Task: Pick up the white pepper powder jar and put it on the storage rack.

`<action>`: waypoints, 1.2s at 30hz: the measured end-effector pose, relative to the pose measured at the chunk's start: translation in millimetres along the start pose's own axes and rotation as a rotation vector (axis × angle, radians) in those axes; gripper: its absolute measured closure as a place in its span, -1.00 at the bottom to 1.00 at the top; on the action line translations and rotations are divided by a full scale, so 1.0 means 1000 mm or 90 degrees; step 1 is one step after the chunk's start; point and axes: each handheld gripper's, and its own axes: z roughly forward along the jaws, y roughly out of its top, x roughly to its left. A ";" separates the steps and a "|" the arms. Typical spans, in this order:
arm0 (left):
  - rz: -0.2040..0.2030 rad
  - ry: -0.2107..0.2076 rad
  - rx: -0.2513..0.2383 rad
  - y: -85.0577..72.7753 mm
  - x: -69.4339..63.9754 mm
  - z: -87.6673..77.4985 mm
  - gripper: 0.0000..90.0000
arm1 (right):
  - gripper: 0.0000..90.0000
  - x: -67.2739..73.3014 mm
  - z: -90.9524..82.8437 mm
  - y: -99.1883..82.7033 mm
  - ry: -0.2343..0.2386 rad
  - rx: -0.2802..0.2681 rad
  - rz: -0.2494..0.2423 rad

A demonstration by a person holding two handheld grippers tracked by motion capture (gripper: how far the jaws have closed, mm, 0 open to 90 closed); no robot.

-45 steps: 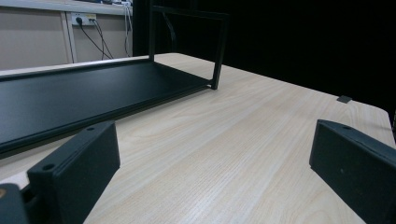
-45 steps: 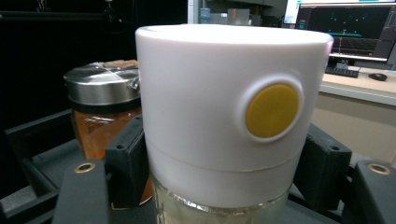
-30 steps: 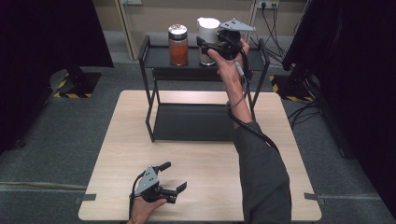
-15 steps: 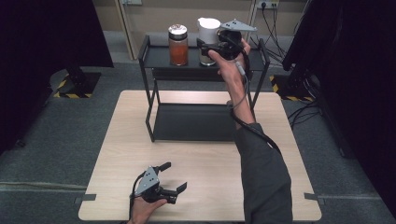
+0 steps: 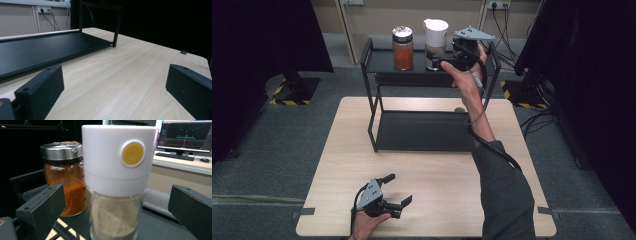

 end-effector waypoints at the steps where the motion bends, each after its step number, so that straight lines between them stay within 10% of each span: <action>1: 0.000 0.000 0.000 0.000 0.000 0.000 -0.98 | -0.99 -0.001 -0.002 -0.002 0.004 -0.003 0.004; 36: 0.008 0.010 0.000 0.000 -0.002 0.000 -0.98 | -0.99 0.005 -0.104 -0.097 0.145 -0.090 -0.005</action>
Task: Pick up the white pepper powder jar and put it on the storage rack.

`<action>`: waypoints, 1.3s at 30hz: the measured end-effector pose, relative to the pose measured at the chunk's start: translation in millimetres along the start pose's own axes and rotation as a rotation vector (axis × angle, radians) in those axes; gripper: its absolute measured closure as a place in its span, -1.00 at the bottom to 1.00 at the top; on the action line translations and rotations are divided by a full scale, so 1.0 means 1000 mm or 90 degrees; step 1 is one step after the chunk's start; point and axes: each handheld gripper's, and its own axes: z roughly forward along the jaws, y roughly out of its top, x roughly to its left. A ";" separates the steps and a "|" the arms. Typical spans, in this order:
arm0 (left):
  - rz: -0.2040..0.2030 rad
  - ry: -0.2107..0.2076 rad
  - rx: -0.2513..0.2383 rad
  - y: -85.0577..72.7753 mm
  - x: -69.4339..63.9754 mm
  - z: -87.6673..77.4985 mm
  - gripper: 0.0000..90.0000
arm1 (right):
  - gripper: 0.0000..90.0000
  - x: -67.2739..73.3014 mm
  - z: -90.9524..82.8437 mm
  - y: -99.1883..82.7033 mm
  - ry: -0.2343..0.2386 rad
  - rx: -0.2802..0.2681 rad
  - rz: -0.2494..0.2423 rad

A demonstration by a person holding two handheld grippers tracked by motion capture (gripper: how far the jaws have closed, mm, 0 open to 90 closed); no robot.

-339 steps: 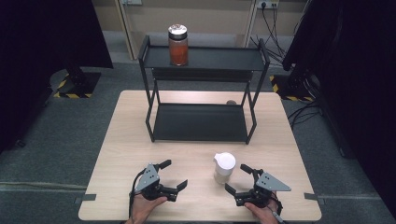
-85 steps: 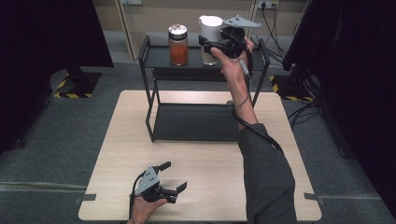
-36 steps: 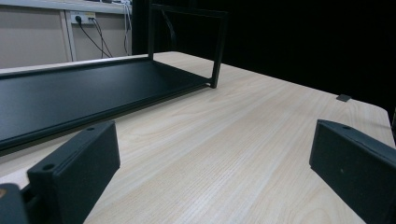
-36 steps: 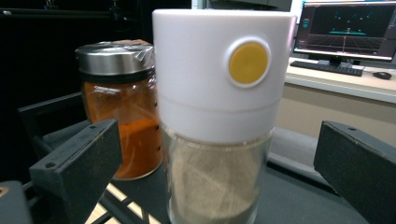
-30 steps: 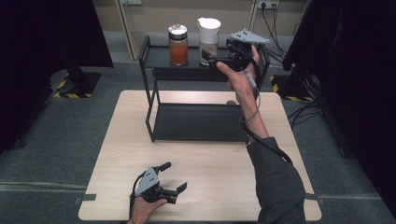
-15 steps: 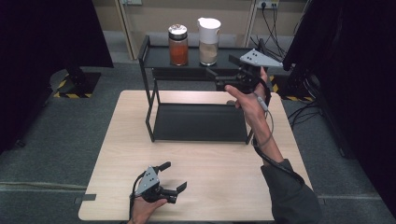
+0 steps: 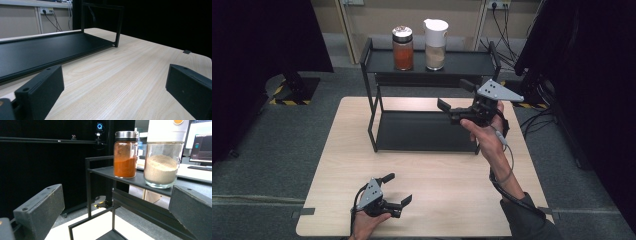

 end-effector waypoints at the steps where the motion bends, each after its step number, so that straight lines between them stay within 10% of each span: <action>1: 0.000 0.000 0.000 0.000 0.000 0.000 -0.98 | -0.99 0.001 -0.002 -0.003 0.001 -0.001 0.001; 39: 0.004 0.002 -0.006 0.000 -0.001 -0.002 -0.98 | -0.99 0.046 -0.061 -0.105 0.032 0.030 0.008</action>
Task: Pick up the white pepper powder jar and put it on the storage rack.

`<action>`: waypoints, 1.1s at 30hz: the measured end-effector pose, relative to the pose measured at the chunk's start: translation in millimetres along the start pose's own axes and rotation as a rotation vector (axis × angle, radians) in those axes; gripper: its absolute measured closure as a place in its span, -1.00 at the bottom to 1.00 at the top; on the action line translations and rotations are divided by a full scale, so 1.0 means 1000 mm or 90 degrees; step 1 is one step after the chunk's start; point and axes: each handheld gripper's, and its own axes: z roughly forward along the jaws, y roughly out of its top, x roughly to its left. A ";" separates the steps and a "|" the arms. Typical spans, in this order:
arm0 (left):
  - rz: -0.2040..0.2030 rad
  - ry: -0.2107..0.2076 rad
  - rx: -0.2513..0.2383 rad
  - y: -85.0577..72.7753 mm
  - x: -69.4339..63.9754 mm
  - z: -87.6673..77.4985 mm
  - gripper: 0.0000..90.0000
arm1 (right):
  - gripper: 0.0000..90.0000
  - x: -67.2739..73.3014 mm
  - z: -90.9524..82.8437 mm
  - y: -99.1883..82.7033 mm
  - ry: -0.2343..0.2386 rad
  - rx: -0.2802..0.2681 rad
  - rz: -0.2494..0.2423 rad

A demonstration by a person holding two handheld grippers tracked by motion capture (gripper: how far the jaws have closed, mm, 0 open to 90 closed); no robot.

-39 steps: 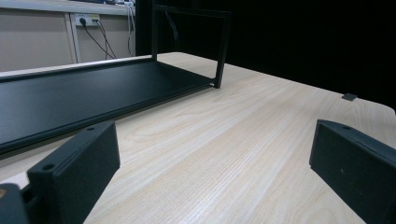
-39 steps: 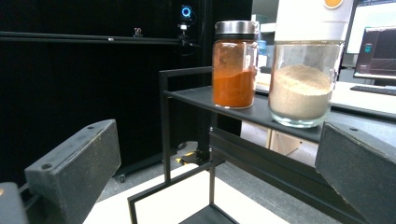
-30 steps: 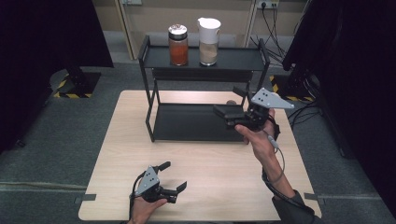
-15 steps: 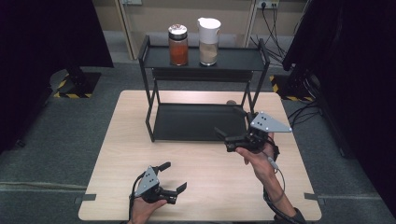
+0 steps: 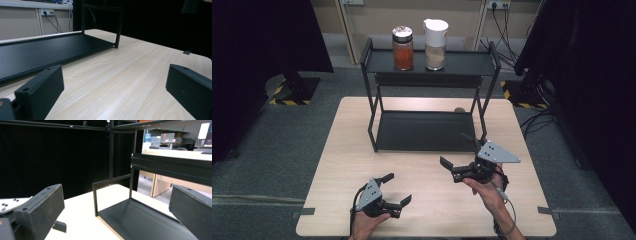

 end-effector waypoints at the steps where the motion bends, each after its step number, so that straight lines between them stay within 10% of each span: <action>1: 0.000 0.000 0.000 0.000 0.000 0.000 -0.98 | -0.99 0.001 -0.001 -0.003 0.000 0.001 -0.001; 33: 0.000 0.009 -0.004 0.000 0.001 0.000 -0.98 | -0.99 0.025 -0.010 -0.072 0.003 0.037 0.008</action>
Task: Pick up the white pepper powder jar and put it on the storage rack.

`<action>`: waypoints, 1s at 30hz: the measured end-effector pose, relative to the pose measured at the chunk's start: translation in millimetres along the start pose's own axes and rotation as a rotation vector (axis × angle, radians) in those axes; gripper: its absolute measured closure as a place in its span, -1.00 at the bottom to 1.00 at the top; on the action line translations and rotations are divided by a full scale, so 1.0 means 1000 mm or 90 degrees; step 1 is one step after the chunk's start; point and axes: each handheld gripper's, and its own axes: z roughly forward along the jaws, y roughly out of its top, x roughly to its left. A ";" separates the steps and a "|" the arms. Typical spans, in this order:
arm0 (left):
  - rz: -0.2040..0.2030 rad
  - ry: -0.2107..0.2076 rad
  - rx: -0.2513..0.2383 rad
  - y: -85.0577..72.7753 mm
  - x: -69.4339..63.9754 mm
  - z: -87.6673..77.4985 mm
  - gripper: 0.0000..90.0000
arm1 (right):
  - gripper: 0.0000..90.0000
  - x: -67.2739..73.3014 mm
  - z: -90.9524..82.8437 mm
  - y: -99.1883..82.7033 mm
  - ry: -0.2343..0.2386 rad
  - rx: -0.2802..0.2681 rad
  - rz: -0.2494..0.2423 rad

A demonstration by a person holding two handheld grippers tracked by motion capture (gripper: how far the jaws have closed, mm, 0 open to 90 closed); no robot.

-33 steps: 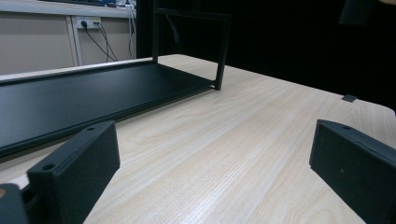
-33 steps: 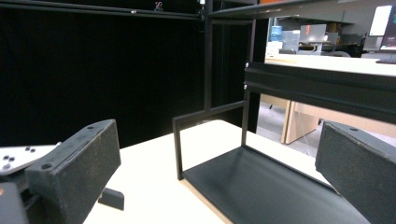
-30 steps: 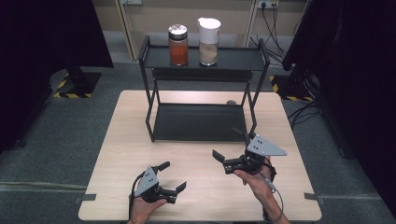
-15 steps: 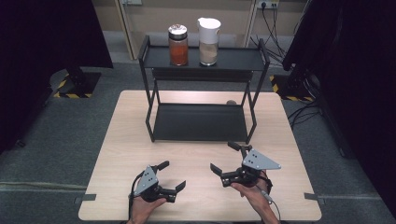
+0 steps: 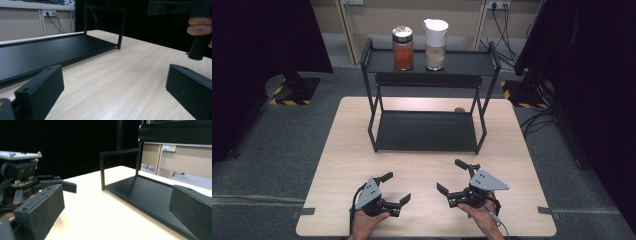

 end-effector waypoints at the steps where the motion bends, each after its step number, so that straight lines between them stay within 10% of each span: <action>1: 0.001 0.000 0.000 0.000 0.000 0.000 -0.98 | -0.99 0.000 0.001 -0.002 0.002 0.002 -0.002; 30: -0.004 -0.001 -0.002 0.000 0.002 0.001 -0.98 | -0.99 -0.005 0.000 -0.030 0.004 0.004 0.026</action>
